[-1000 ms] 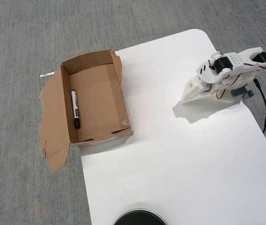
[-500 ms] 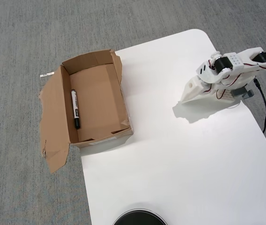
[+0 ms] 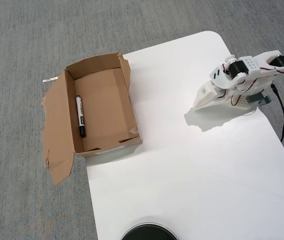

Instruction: Grasp a pen and put it in the box.

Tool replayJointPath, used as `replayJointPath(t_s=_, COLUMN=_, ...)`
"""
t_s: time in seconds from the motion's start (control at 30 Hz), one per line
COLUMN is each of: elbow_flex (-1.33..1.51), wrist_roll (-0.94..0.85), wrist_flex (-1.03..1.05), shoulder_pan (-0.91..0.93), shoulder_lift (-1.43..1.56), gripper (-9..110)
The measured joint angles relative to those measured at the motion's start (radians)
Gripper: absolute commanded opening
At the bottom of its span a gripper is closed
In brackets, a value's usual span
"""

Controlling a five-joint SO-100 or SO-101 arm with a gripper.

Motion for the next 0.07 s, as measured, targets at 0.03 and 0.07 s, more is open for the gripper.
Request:
replayJointPath(t_s=0.03, elbow_flex=0.0, wrist_roll=0.0, wrist_flex=0.0, shoulder_pan=0.0, shoulder_lift=0.0, gripper=0)
replayJointPath(t_s=0.07, elbow_flex=0.0, wrist_roll=0.0, wrist_flex=0.0, shoulder_pan=0.0, shoulder_lift=0.0, gripper=0)
